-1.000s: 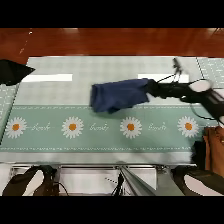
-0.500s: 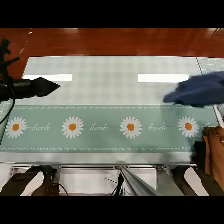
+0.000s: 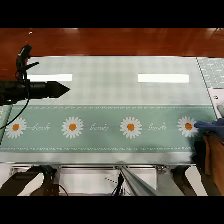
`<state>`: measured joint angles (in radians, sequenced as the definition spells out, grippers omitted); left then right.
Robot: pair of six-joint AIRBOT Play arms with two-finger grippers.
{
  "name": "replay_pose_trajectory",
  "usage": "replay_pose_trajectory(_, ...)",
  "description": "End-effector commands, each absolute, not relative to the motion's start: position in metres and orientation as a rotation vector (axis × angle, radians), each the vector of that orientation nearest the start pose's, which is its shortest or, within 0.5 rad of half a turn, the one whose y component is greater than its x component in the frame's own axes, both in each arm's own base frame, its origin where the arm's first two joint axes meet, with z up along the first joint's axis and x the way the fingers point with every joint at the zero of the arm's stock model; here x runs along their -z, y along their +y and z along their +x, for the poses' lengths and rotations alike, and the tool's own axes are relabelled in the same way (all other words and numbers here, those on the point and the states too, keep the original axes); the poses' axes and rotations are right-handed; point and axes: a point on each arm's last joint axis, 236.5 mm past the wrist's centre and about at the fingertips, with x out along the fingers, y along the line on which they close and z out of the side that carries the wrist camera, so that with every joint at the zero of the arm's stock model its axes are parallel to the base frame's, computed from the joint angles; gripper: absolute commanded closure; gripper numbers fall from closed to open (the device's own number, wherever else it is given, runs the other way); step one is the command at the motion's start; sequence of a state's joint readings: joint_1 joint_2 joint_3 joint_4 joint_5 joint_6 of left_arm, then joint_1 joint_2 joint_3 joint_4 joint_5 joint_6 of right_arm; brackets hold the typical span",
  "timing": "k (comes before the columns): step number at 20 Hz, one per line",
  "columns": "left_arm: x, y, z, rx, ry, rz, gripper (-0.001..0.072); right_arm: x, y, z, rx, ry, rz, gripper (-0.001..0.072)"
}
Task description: Fold the shirts.
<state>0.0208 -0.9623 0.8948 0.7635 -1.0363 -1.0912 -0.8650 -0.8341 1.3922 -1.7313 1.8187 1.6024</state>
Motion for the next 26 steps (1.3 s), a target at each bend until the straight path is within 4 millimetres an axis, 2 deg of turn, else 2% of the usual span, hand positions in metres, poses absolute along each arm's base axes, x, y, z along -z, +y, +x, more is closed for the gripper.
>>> replay_pose_trajectory(1,-0.085,-0.139,0.351,0.605,0.893,-0.293,0.0688,-0.193,-0.207,0.069,1.122,1.266,0.464,0.0678)
replay_pose_trajectory(4,-0.073,-0.136,0.36,0.581,0.907,-0.306,0.0688,-0.172,-0.2,0.054,1.135,1.346,0.457,0.0678)
replay_pose_trajectory(9,-0.064,-0.133,0.366,0.569,0.916,-0.307,0.0688,-0.137,-0.192,-0.016,1.314,1.576,0.358,0.0677)
replay_pose_trajectory(11,-0.063,-0.133,0.367,0.567,0.913,-0.305,0.0688,-0.127,-0.188,-0.031,1.345,1.639,0.333,0.0676)
replay_pose_trajectory(13,-0.063,-0.133,0.367,0.568,0.914,-0.305,0.0688,-0.117,-0.185,-0.037,1.304,1.719,0.298,0.0669)
replay_pose_trajectory(14,-0.063,-0.133,0.367,0.568,0.914,-0.305,0.0688,-0.113,-0.185,-0.039,1.276,1.751,0.278,0.0531)
replay_pose_trajectory(15,-0.063,-0.133,0.367,0.568,0.914,-0.305,0.0688,-0.11,-0.184,-0.04,1.257,1.773,0.269,0.0362)
replay_pose_trajectory(16,-0.064,-0.133,0.367,0.568,0.913,-0.305,0.0688,-0.109,-0.184,-0.04,1.256,1.778,0.267,0.0302)
replay_pose_trajectory(18,-0.065,-0.134,0.366,0.572,0.914,-0.305,0.0688,-0.11,-0.195,-0.035,1.26,1.736,0.225,0.0289)
replay_pose_trajectory(19,-0.069,-0.136,0.363,0.592,0.923,-0.297,0.0688,-0.11,-0.209,-0.02,1.24,1.661,0.183,0.0289)
replay_pose_trajectory(20,-0.078,-0.138,0.362,0.613,0.923,-0.275,0.0688,-0.11,-0.219,0.005,1.184,1.571,0.17,0.0288)
replay_pose_trajectory(22,-0.108,-0.134,0.374,0.617,0.86,-0.217,0.0688,-0.123,-0.235,0.078,1.025,1.335,0.185,0.0289)
replay_pose_trajectory(23,-0.128,-0.132,0.382,0.614,0.812,-0.189,0.0685,-0.137,-0.237,0.122,0.931,1.204,0.199,0.0289)
replay_pose_trajectory(24,-0.151,-0.129,0.392,0.603,0.754,-0.152,0.0624,-0.153,-0.235,0.163,0.83,1.095,0.2,0.0289)
replay_pose_trajectory(25,-0.174,-0.124,0.401,0.585,0.695,-0.115,0.044,-0.166,-0.225,0.207,0.695,1.014,0.19,0.0288)
replay_pose_trajectory(26,-0.195,-0.116,0.411,0.55,0.631,-0.069,0.031,-0.171,-0.208,0.241,0.562,0.985,0.185,0.0289)
